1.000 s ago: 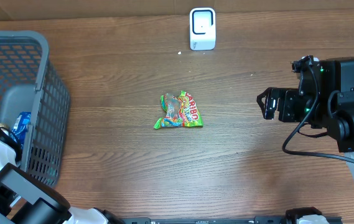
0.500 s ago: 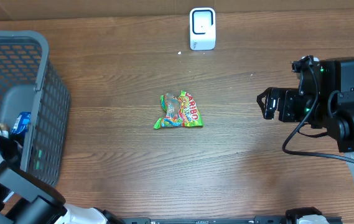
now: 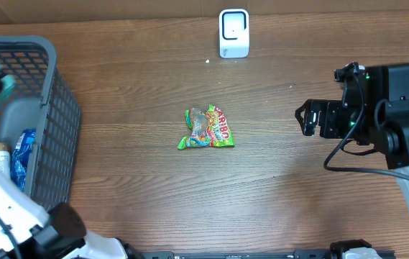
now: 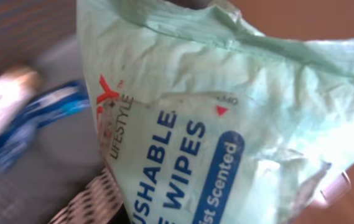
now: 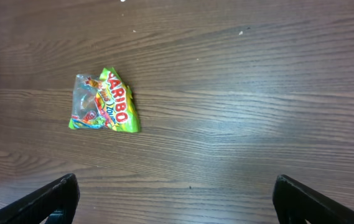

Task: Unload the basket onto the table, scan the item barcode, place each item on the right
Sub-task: 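Carry the green wipes pack out and set it right of the Haribo bag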

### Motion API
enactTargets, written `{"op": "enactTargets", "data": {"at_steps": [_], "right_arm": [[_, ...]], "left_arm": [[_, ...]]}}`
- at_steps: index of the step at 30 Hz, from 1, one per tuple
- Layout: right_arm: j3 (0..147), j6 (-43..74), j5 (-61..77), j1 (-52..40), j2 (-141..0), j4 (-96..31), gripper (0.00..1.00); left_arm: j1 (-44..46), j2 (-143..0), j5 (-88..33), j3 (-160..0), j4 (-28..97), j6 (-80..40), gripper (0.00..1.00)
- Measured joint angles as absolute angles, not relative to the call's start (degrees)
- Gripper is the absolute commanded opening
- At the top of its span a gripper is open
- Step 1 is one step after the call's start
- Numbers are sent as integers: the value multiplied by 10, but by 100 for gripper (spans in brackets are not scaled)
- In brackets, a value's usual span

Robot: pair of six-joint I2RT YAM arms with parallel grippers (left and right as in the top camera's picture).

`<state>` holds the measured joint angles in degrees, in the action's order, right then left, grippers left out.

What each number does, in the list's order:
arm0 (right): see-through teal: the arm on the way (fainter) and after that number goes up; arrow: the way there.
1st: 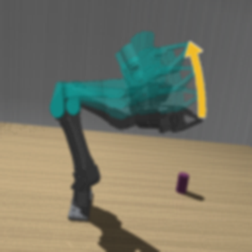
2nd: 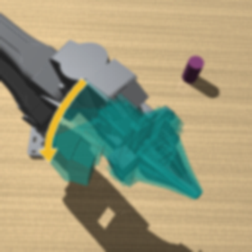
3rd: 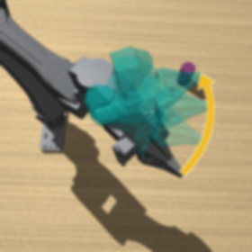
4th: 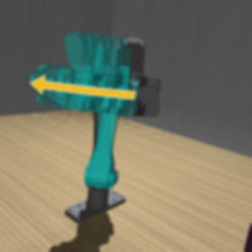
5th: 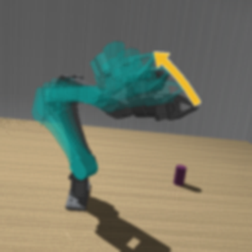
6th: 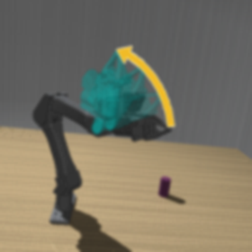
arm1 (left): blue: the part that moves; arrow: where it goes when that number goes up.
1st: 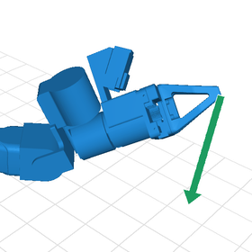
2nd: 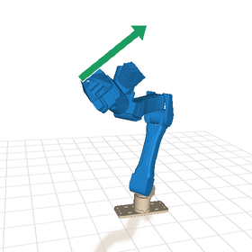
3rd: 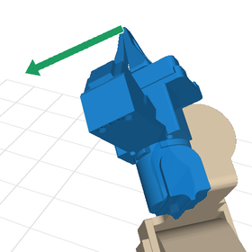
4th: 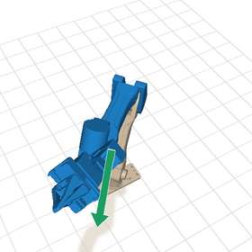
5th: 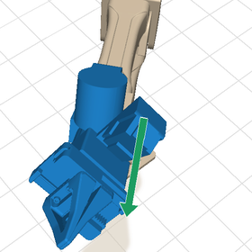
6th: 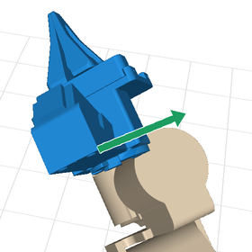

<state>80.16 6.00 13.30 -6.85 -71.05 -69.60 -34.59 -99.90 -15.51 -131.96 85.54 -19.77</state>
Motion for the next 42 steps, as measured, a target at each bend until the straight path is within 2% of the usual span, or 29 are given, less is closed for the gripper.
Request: {"op": "enactTargets", "data": {"at_steps": [9,20,33,42], "right_arm": [[802,60,133,-68,-728,-695,100],[802,60,133,-68,-728,-674,100],[802,89,134,-61,-728,-639,100],[809,150,138,64,-719,-641,100]], "left_arm": [[-41,-1001,-155,-1308,888,-133,5],[181,-1106,-72,-1205,830,-205,4],[338,-1264,-66,-1201,739,-312,4],[368,-1312,-65,-1200,704,-402,4]]}}
